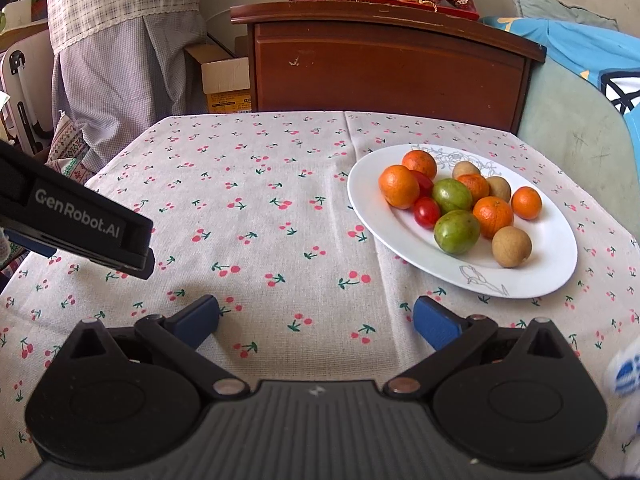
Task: Organize fruits
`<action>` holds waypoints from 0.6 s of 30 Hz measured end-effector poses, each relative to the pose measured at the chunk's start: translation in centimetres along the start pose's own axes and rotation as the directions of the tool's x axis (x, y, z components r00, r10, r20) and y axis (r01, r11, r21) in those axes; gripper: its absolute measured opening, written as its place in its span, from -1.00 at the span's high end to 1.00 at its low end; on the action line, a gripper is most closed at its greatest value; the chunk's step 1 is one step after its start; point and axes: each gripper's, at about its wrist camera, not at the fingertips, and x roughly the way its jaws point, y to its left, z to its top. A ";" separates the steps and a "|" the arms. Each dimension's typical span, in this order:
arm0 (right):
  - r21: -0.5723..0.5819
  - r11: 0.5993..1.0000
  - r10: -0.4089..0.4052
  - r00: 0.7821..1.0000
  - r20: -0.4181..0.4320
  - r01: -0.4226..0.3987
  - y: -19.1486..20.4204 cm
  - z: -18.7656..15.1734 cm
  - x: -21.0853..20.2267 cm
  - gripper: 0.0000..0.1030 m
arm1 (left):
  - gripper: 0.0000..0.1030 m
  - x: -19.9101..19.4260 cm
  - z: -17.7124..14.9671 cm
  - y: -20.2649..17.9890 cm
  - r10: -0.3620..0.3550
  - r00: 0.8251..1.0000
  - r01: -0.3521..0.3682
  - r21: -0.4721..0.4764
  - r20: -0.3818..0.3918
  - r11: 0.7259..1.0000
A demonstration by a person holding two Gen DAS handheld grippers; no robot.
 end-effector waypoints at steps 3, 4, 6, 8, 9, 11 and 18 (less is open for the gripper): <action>0.000 1.000 0.000 1.000 0.000 0.000 0.0 0.0 0.0 -0.99 | -0.78 0.4 0.0 0.1 0.005 1.000 -0.005 -0.004 -0.008 1.000; 0.000 1.000 0.000 1.000 0.000 0.000 0.0 0.0 0.0 -0.99 | -0.78 0.5 0.0 0.1 0.007 1.000 -0.007 -0.006 -0.010 1.000; 0.000 1.000 0.000 1.000 0.001 0.000 0.0 0.0 0.0 -0.99 | -0.78 0.7 0.1 0.1 0.008 1.000 -0.008 -0.007 -0.014 1.000; 0.000 1.000 0.000 1.000 0.001 0.000 0.0 0.0 0.0 -0.99 | -0.78 0.8 0.1 0.1 0.011 1.000 -0.012 -0.006 -0.015 1.000; 0.000 1.000 0.000 1.000 0.000 0.000 0.0 0.0 0.0 -0.99 | -0.78 0.9 0.1 0.2 0.017 1.000 -0.017 -0.005 -0.015 1.000; 0.000 1.000 0.000 1.000 0.000 0.000 0.0 0.0 0.0 -0.99 | -0.78 1.1 0.1 0.2 0.026 1.000 -0.026 -0.002 -0.014 1.000; 0.000 1.000 0.000 1.000 0.001 0.000 0.0 0.0 0.0 -0.99 | -0.79 1.5 0.3 -0.1 0.025 1.000 -0.025 0.010 0.001 1.000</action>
